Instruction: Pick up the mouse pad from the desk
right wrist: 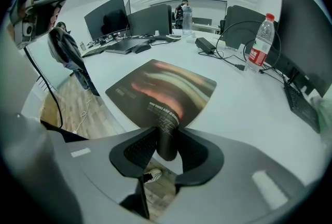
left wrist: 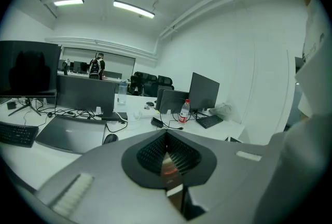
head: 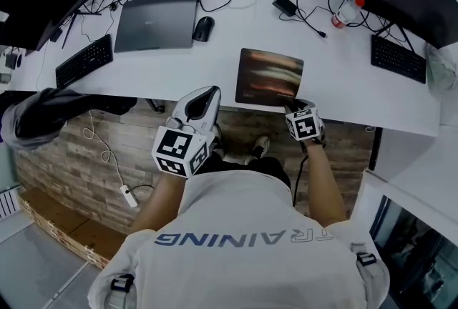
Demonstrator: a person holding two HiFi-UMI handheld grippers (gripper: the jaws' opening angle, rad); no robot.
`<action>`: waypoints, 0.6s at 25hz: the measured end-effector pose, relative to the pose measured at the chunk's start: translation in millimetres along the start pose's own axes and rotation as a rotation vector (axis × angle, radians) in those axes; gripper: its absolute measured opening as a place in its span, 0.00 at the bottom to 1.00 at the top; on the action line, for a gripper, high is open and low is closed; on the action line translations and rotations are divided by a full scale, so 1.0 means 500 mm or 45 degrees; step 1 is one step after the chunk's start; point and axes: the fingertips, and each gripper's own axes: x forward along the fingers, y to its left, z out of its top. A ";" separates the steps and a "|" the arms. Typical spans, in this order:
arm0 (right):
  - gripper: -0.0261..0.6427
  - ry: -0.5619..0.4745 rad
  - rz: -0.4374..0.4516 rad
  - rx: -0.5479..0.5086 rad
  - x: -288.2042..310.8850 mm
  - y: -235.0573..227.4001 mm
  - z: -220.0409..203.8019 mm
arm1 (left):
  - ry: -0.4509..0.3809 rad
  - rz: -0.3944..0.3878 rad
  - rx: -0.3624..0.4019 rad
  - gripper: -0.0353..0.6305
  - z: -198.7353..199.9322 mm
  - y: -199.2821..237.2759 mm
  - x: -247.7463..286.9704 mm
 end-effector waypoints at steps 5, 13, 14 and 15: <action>0.12 -0.075 0.003 0.037 -0.027 0.014 0.026 | -0.022 -0.021 0.017 0.05 0.011 -0.002 -0.010; 0.10 -0.270 0.011 0.107 -0.120 0.027 0.105 | -0.101 -0.039 0.041 0.05 0.057 0.003 -0.022; 0.10 -0.296 0.008 0.104 -0.136 0.029 0.117 | -0.113 -0.041 0.045 0.05 0.064 0.004 -0.024; 0.10 -0.323 0.005 0.103 -0.152 0.030 0.130 | -0.125 -0.042 0.050 0.05 0.072 0.006 -0.026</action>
